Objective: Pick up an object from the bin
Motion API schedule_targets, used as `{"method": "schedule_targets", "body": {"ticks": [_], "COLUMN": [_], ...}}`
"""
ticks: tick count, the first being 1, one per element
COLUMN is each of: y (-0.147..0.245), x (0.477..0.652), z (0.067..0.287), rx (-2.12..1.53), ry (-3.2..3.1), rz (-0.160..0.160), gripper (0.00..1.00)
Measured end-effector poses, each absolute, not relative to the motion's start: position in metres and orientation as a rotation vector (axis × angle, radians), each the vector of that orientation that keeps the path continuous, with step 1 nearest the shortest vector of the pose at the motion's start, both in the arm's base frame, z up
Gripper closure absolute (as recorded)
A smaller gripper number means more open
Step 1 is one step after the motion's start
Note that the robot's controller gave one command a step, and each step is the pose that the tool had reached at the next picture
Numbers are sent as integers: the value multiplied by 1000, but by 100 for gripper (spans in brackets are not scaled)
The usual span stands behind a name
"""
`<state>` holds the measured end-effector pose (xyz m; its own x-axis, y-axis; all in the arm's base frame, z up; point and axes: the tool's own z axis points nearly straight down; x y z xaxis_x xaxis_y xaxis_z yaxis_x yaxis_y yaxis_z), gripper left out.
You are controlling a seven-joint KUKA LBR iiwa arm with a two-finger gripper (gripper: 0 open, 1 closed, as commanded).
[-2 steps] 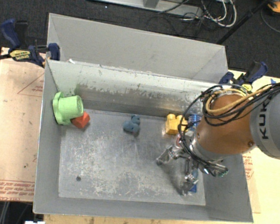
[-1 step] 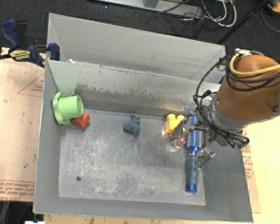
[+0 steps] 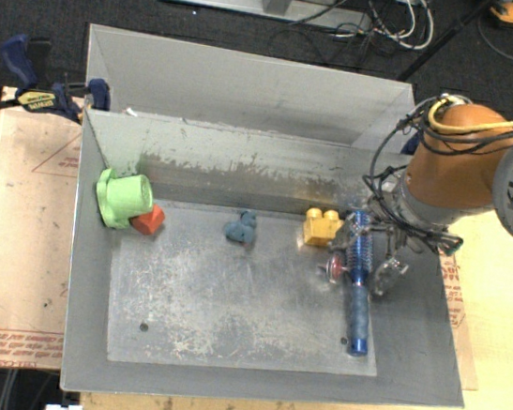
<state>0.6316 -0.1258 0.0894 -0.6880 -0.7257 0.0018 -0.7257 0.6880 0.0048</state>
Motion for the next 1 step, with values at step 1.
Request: {"method": "schedule_targets", "body": {"ticks": [1], "y": [-121], "x": [633], "z": [91], "rx": [1250], "ry": [-2889], "rz": [-6], "gripper": [100]}}
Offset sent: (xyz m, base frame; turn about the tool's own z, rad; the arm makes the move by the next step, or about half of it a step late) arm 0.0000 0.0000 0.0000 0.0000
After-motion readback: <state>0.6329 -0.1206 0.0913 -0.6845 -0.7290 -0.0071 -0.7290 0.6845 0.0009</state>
